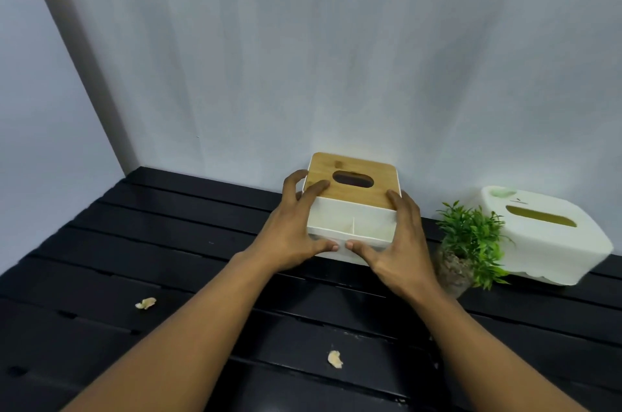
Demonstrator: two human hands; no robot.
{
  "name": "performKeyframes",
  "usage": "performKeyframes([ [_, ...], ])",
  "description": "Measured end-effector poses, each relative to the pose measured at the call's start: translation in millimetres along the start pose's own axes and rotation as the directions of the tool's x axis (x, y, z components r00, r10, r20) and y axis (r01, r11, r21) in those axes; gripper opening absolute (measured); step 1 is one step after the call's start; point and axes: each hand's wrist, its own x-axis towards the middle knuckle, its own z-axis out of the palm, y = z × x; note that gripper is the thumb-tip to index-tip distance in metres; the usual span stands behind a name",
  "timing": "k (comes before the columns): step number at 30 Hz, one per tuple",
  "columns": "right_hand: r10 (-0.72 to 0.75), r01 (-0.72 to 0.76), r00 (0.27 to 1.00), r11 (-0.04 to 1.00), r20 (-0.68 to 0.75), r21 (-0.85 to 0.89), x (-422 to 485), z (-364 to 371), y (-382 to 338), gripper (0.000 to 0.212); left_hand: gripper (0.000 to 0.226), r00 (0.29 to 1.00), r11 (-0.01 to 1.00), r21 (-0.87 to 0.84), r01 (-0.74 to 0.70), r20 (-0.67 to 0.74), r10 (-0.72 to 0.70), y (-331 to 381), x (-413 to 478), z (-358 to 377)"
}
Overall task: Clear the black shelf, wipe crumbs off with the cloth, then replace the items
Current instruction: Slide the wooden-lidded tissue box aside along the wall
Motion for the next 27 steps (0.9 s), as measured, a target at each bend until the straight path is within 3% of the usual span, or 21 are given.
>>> performKeyframes([
  [8,-0.044,0.042,0.998,0.998,-0.037,-0.045,-3.3,28.7,-48.7,0.105,0.096,1.000,1.000,0.000,-0.014,-0.028,0.014,-35.0,-16.6,-43.4],
  [18,-0.136,0.136,0.991,0.991,0.001,-0.001,11.1,134.8,-161.8,0.102,0.098,0.995,0.994,0.098,0.052,-0.094,-0.043,-135.3,-52.5,-160.5],
  [27,-0.149,0.151,0.988,0.988,0.043,-0.041,18.4,197.0,-193.5,0.098,0.100,0.988,0.991,0.066,0.118,-0.107,-0.110,-200.0,-61.5,-187.0],
])
